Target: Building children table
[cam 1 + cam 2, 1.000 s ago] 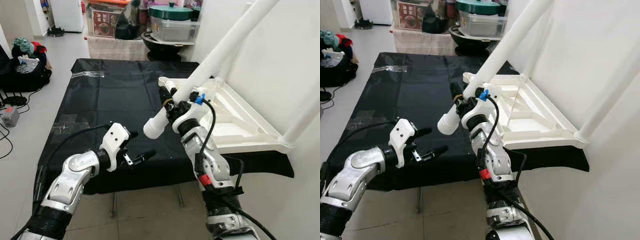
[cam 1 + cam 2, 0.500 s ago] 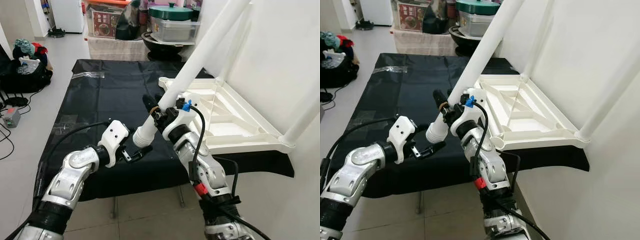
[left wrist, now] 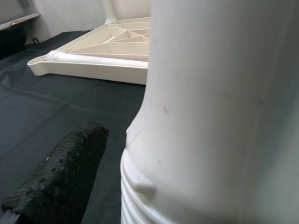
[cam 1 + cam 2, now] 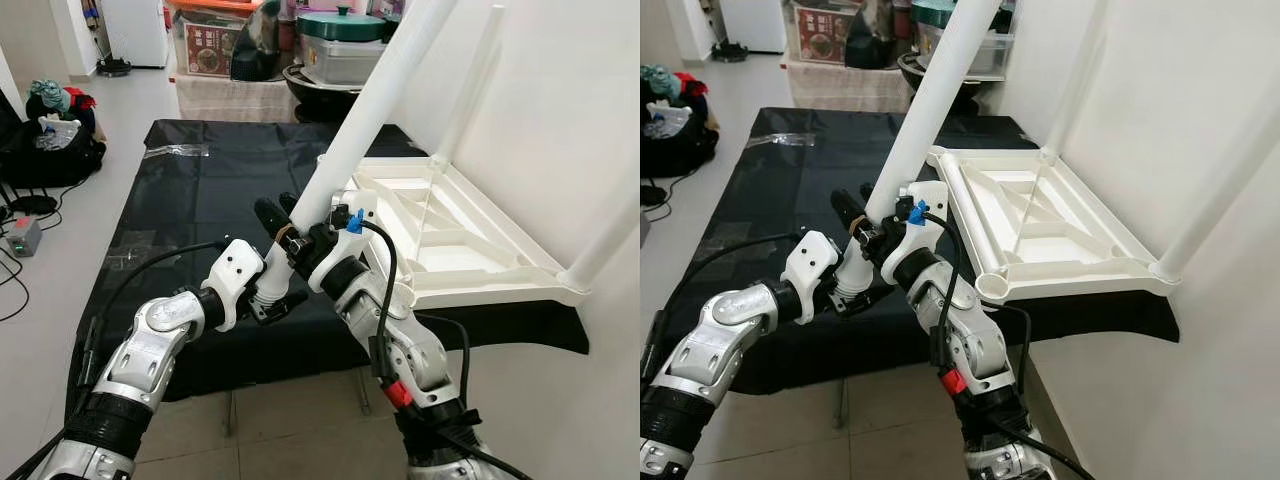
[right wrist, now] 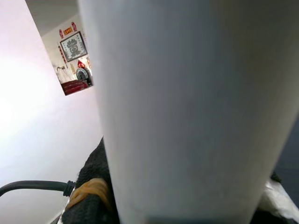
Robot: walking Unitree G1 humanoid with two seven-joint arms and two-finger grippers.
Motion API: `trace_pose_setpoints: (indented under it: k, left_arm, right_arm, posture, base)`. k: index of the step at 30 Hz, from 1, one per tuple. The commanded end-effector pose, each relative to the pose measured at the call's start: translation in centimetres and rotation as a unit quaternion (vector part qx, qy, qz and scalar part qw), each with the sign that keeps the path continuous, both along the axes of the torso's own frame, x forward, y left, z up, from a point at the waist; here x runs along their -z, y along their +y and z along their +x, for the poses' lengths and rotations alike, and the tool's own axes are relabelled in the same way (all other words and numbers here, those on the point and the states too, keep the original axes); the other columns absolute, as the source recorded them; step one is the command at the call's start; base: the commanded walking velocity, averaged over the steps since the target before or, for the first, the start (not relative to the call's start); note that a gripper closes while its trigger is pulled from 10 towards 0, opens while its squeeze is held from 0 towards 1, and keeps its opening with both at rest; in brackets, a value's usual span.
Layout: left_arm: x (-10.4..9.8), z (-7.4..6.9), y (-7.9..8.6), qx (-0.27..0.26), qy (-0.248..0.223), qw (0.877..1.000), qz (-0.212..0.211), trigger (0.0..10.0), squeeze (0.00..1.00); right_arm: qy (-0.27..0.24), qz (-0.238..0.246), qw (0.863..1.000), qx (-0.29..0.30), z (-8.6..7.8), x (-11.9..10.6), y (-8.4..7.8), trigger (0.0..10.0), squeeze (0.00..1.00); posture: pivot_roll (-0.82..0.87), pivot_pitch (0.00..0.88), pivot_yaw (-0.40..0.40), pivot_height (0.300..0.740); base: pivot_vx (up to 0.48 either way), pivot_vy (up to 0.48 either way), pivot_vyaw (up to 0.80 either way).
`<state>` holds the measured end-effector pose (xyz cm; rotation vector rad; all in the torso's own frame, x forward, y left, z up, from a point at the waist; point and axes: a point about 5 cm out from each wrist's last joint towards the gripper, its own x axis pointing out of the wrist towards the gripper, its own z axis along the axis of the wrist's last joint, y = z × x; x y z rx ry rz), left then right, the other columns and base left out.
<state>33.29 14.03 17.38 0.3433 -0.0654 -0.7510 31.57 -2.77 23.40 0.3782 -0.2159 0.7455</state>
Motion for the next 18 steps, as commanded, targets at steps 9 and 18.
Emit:
trace_pose_setpoints:
  k: [9,18]
  left_arm:
    - [-0.34,0.29,-0.20,-0.008,-0.014,1.000,-0.012,0.0,0.00]
    - [-0.57,0.28,-0.30,-0.006,-0.026,1.000,-0.018,0.0,0.00]
  right_arm:
    - [0.001,-0.007,0.999,-0.031,-0.67,0.09,0.65,0.0,0.00]
    - [0.004,-0.013,0.999,-0.034,-0.70,0.26,0.78,0.0,0.00]
  posture:
    - [0.07,0.000,-0.087,0.740]
    - [0.07,0.000,-0.090,0.740]
  base:
    - [0.000,0.000,0.00]
    - [0.000,0.000,0.00]
